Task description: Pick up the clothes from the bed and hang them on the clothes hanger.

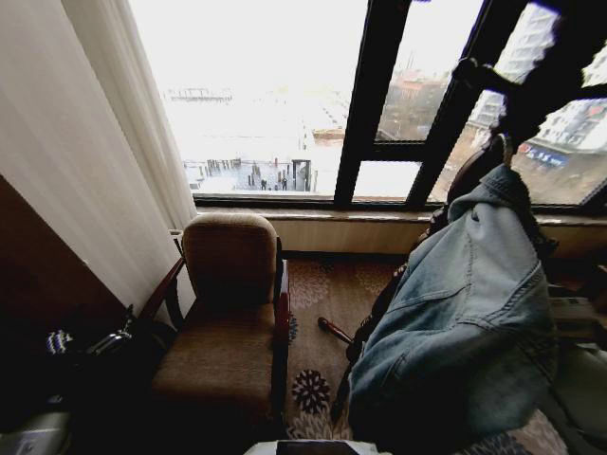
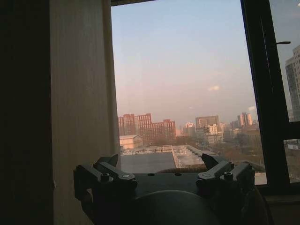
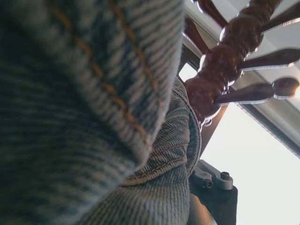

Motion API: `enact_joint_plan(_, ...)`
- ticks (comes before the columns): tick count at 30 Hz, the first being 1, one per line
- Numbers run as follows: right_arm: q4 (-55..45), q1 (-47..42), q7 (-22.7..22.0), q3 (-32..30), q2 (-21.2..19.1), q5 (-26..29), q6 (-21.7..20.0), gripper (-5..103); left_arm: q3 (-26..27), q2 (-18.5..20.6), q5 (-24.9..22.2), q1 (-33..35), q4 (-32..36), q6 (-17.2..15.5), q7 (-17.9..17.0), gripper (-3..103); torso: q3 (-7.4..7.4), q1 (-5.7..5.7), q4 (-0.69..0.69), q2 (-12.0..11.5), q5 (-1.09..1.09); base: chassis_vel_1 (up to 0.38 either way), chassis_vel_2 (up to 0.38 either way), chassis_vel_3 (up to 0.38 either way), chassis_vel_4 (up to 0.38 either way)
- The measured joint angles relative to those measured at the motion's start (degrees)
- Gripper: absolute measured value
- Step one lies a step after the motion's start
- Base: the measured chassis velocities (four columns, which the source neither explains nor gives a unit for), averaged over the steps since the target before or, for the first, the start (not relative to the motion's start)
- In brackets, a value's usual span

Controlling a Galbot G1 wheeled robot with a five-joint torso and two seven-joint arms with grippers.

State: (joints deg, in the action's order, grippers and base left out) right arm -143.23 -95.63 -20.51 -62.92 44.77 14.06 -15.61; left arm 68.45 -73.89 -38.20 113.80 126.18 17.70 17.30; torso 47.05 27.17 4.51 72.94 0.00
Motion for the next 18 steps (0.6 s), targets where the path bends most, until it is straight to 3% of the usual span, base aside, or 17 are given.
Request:
enact_joint_plan(11,0.0,0.3,1.5,-5.7,-4.3,0.0,0.1,22,0.0,0.0,0.0,0.0,0.0,0.0,0.0,100,0.0,0.0,0.0,0.0,0.01,0.0,0.0,0.0,0.0)
enact_joint_plan(18,0.0,-1.2,3.1,-10.9,-4.8,-3.6,2.1,22,0.0,0.0,0.0,0.0,0.0,0.0,0.0,100,0.0,0.0,-0.01,0.0,0.0,0.0,0.0,0.0,0.0)
